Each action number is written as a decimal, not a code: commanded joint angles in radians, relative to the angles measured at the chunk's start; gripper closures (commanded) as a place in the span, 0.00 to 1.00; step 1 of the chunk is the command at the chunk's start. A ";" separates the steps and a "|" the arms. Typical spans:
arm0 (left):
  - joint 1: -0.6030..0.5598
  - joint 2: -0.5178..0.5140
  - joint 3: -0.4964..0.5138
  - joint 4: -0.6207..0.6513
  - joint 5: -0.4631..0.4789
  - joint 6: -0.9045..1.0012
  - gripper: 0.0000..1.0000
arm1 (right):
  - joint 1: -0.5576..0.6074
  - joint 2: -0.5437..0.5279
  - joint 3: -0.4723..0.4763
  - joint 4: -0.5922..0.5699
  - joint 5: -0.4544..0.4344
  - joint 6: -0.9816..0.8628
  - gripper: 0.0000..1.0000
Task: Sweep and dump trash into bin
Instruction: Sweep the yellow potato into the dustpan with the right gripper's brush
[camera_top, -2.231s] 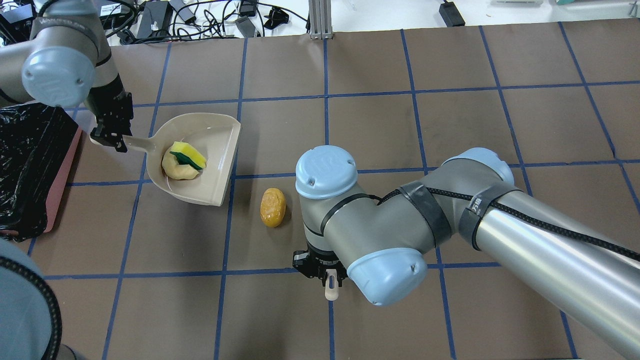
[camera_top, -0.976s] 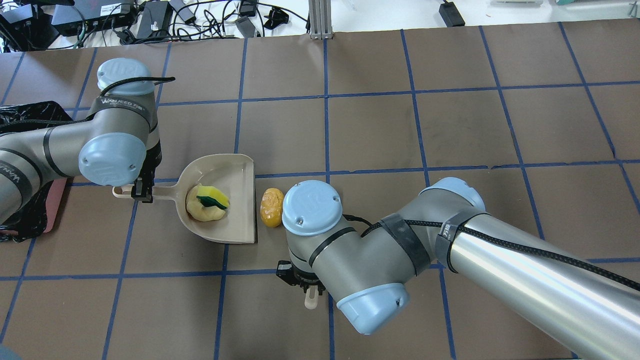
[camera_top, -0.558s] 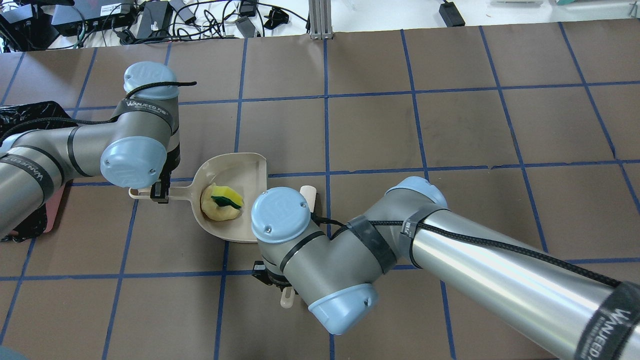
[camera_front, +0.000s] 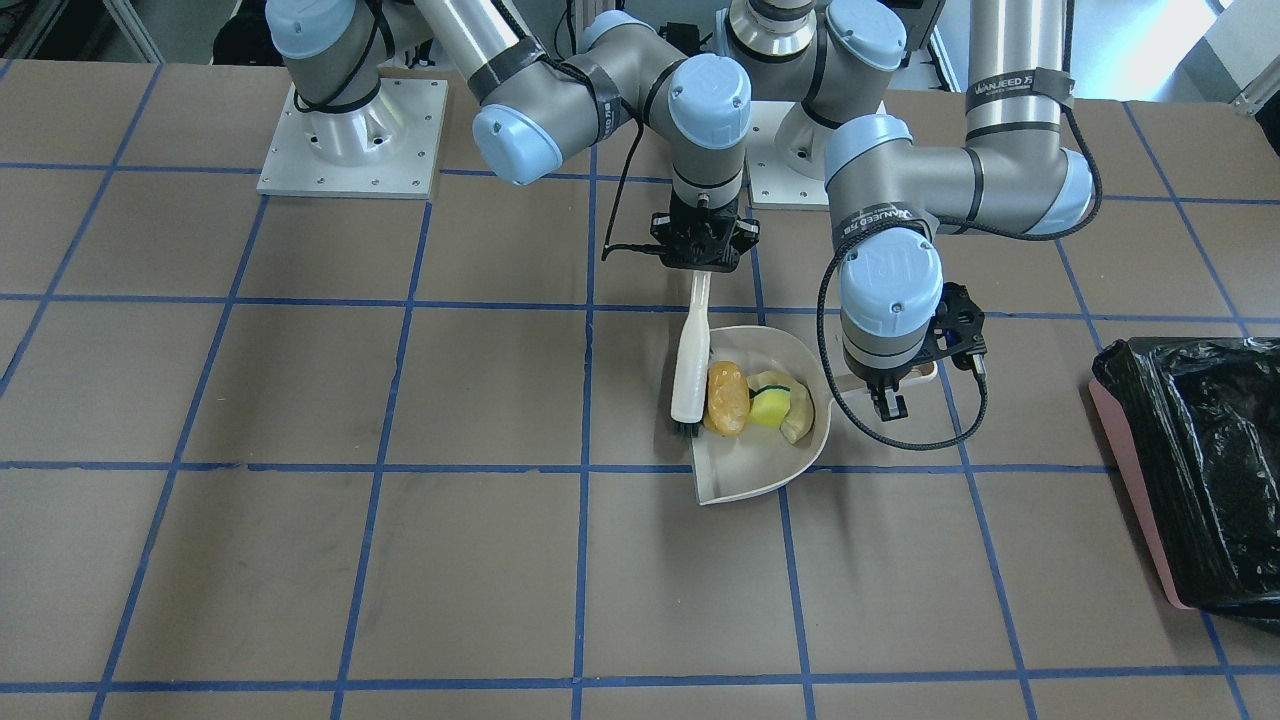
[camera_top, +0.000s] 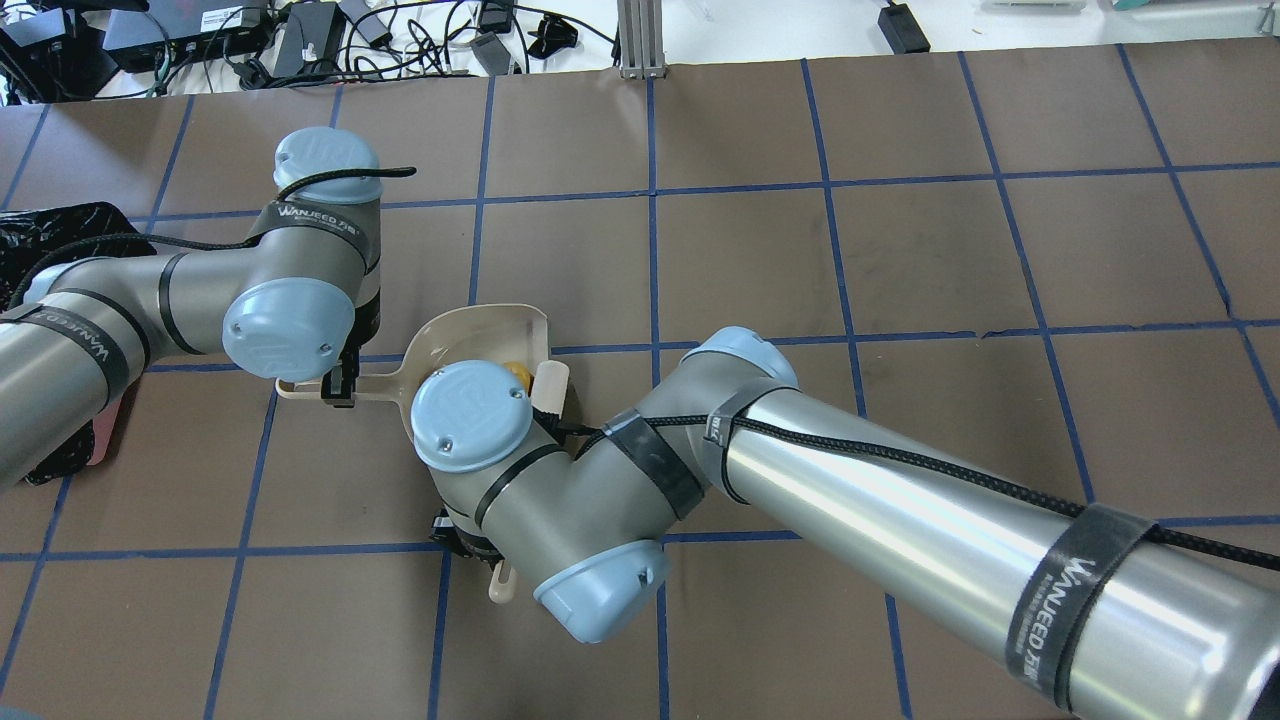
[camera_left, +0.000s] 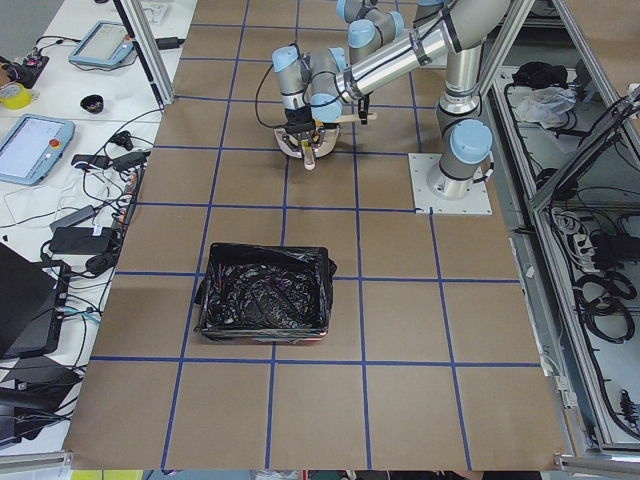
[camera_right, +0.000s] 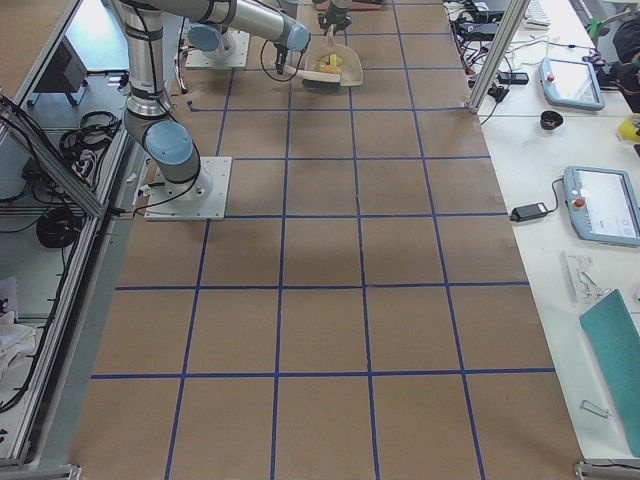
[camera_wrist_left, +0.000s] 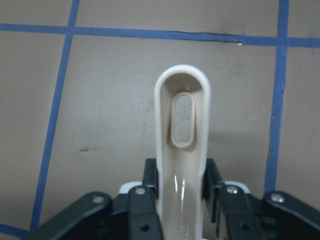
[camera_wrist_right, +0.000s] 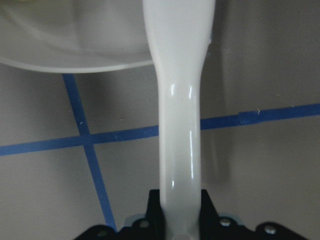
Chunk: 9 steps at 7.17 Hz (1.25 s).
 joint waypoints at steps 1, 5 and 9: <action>-0.005 0.005 0.010 0.008 -0.027 0.047 1.00 | 0.005 0.009 -0.027 0.013 0.003 0.012 1.00; 0.055 0.002 0.036 0.058 -0.259 0.345 1.00 | -0.024 -0.043 -0.018 0.149 -0.105 -0.164 1.00; 0.130 -0.032 0.063 0.060 -0.332 0.474 1.00 | -0.095 -0.177 -0.018 0.334 -0.177 -0.227 1.00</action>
